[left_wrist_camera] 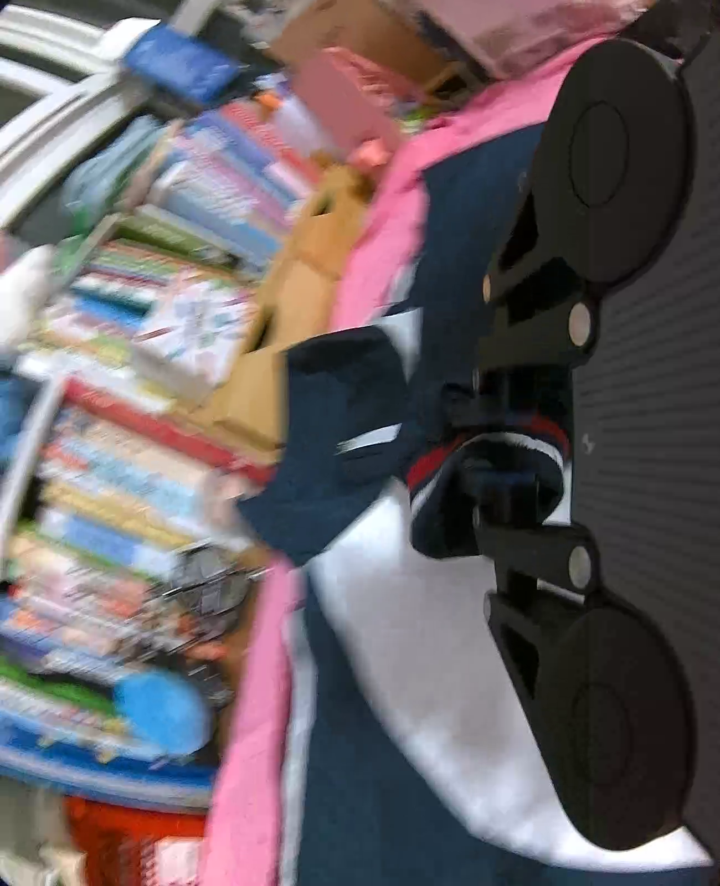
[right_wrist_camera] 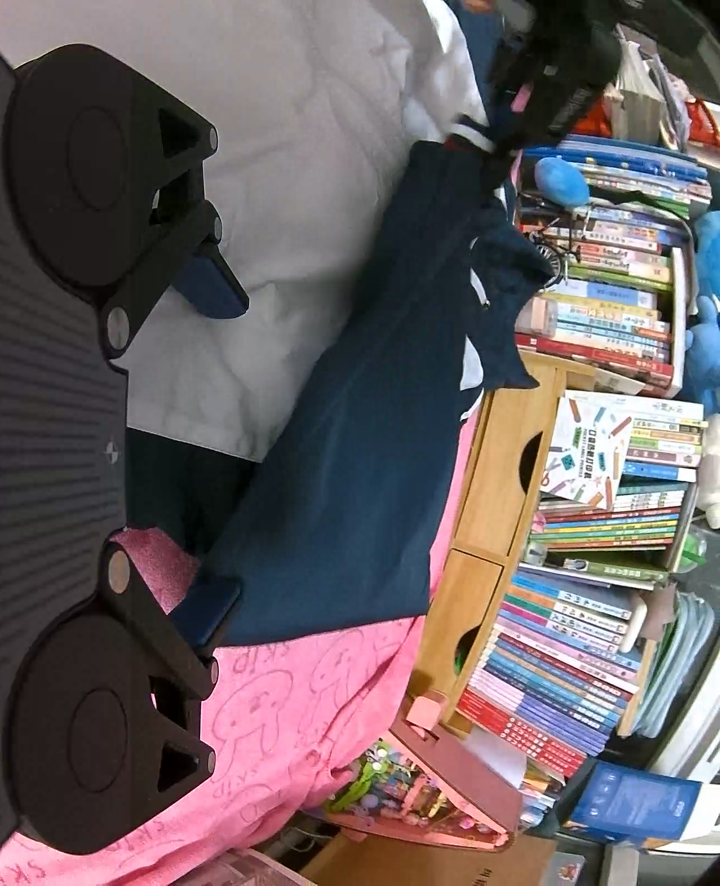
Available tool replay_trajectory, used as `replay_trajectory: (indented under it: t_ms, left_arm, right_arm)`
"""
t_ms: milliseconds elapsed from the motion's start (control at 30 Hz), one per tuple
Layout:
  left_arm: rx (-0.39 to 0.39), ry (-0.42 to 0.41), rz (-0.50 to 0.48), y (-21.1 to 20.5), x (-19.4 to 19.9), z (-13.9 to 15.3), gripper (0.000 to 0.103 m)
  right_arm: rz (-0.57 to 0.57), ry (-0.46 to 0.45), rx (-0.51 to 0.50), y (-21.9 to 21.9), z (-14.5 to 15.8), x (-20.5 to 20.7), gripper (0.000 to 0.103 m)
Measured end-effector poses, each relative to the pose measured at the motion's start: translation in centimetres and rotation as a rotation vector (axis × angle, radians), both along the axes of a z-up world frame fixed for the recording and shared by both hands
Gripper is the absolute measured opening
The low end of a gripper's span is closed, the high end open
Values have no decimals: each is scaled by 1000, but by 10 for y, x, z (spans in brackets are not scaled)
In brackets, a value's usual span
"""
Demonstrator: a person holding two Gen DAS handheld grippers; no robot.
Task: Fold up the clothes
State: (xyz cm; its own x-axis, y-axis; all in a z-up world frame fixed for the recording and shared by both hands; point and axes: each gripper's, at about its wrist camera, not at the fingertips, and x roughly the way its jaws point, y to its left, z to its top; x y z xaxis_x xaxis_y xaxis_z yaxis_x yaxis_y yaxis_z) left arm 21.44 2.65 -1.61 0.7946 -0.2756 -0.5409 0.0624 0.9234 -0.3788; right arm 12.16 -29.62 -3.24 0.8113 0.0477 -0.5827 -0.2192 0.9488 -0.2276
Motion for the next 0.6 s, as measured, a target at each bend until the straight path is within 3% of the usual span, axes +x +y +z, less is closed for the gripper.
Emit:
replay_trajectory:
  t_ms: [67,167,233,333,433,600]
  left_arm:
    - [48,-78,62,12,-3,17,10]
    - [72,-108,120,34,0,28,10]
    - [98,-99,156,47,1,25,10]
    - [49,-72,132,61,1,14,10]
    - [149,-62,131,54,0,9,11]
    - [203,-22,121,52,10,-3,11]
  right_arm:
    - [0,1,4,-1,0,0,103]
    - [0,-1,4,-1,-1,0,103]
    - [-2,-8,6,-1,0,-1,103]
    - [-21,-31,13,-4,2,-3,103]
    - [-44,-30,-8,-10,1,6,103]
    - [-63,-62,-59,-29,0,27,103]
